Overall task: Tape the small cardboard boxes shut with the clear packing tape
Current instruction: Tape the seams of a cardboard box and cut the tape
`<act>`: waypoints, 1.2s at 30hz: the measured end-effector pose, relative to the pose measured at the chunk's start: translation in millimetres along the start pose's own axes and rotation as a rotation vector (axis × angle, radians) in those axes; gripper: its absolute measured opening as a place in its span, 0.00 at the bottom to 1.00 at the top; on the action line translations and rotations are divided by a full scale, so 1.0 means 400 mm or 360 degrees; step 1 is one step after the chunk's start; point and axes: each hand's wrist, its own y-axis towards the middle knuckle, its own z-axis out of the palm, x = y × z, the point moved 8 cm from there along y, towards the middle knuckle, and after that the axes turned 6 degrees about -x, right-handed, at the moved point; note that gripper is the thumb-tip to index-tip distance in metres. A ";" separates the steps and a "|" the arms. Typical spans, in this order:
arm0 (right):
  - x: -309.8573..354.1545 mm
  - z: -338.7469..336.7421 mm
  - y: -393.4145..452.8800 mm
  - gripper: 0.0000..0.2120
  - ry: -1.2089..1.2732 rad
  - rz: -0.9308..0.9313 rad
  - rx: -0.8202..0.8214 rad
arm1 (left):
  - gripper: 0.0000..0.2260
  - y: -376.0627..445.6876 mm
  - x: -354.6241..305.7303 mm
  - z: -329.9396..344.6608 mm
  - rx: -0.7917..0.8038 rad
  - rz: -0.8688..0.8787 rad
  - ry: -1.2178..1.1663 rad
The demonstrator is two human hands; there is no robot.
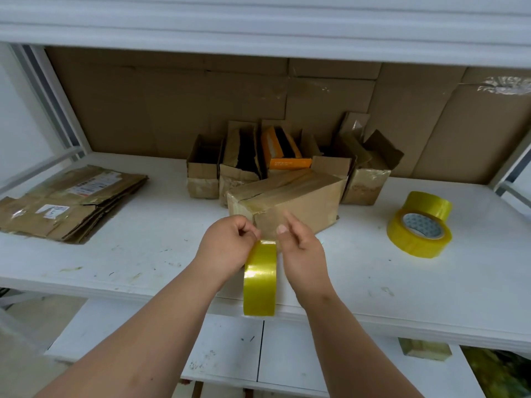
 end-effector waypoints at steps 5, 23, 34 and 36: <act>-0.032 0.019 -0.059 0.33 -0.0069 0.0231 0.0282 | 0.08 -0.010 -0.007 -0.013 -0.0218 0.0188 0.0223; 0.062 -0.170 -0.050 0.16 -0.0235 -0.0063 0.0277 | 0.07 -0.155 -0.219 0.065 -0.0339 0.0699 -0.0154; 0.014 -0.318 -0.035 0.11 -0.0310 0.0000 -0.0014 | 0.09 -0.136 -0.214 0.200 -0.0101 0.0132 -0.0369; 0.011 -0.335 -0.030 0.10 -0.0353 -0.0015 -0.0026 | 0.10 -0.139 -0.225 0.225 -0.0011 0.0186 -0.0244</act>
